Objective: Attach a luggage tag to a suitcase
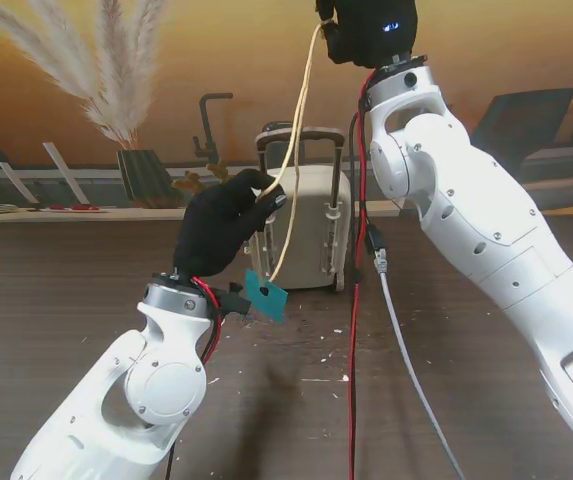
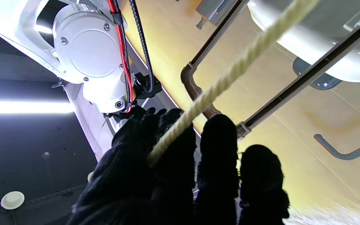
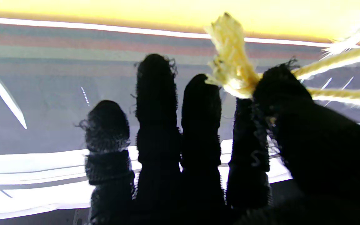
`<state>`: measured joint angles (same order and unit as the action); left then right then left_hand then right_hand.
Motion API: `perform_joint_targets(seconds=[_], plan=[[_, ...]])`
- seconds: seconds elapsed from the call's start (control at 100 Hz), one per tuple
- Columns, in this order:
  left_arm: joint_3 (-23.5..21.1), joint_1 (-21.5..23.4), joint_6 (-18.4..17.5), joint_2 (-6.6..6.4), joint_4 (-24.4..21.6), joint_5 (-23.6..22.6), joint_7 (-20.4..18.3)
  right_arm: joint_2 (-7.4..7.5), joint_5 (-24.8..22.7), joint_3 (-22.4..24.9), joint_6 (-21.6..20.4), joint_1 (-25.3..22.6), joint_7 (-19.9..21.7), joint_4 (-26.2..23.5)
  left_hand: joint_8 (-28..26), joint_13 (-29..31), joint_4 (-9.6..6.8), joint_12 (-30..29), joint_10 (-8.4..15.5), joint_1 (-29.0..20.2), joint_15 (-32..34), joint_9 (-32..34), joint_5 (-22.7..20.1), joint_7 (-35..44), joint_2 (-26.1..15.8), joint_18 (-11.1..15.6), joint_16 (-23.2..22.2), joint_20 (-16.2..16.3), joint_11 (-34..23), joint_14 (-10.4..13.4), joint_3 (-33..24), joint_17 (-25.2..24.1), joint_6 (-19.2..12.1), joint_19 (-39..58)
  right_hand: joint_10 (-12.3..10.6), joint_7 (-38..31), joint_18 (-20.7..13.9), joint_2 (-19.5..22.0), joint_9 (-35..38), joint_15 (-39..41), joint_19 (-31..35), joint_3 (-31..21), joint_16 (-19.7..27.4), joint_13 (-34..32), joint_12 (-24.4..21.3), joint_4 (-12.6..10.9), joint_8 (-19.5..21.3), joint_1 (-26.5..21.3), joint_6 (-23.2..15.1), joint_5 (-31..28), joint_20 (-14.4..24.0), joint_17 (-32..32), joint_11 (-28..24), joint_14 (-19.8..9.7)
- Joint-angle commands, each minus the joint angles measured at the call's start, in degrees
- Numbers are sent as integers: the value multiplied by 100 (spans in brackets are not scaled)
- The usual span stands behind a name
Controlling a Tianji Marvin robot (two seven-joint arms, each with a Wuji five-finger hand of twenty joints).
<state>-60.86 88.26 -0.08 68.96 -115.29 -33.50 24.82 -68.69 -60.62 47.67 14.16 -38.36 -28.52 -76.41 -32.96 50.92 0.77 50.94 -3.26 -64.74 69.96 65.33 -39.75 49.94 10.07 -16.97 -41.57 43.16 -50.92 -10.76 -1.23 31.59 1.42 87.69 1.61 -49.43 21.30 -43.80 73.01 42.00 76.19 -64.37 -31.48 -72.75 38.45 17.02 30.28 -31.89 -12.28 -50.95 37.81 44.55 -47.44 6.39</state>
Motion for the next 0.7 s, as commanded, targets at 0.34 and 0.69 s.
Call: perform_joint_targets(seconds=[0.34, 0.69], plan=[[28, -129, 108, 59, 63, 99, -82, 52, -140, -205, 366, 188, 451, 214, 152, 89, -9, 62, 60, -328, 84, -74, 92, -47, -162, -108, -136, 97, -39, 56, 139, -49, -20, 153, 11, -744, -9, 358, -7, -34, -83, -203, -25, -45, -3, -78, 209, -545, -513, -385, 44, -108, -19, 57], [-74, -139, 362, 79, 125, 170, -56, 28, -75, -465, 390, 337, 559, 517, 188, 75, -10, 49, 43, -334, 63, -83, 87, -76, -169, -111, -132, 102, -28, 32, 140, -56, 0, 146, -44, -690, -33, 360, -22, -93, -144, -160, -7, -7, -7, -84, 93, -499, -536, -376, 31, -169, -6, 24]])
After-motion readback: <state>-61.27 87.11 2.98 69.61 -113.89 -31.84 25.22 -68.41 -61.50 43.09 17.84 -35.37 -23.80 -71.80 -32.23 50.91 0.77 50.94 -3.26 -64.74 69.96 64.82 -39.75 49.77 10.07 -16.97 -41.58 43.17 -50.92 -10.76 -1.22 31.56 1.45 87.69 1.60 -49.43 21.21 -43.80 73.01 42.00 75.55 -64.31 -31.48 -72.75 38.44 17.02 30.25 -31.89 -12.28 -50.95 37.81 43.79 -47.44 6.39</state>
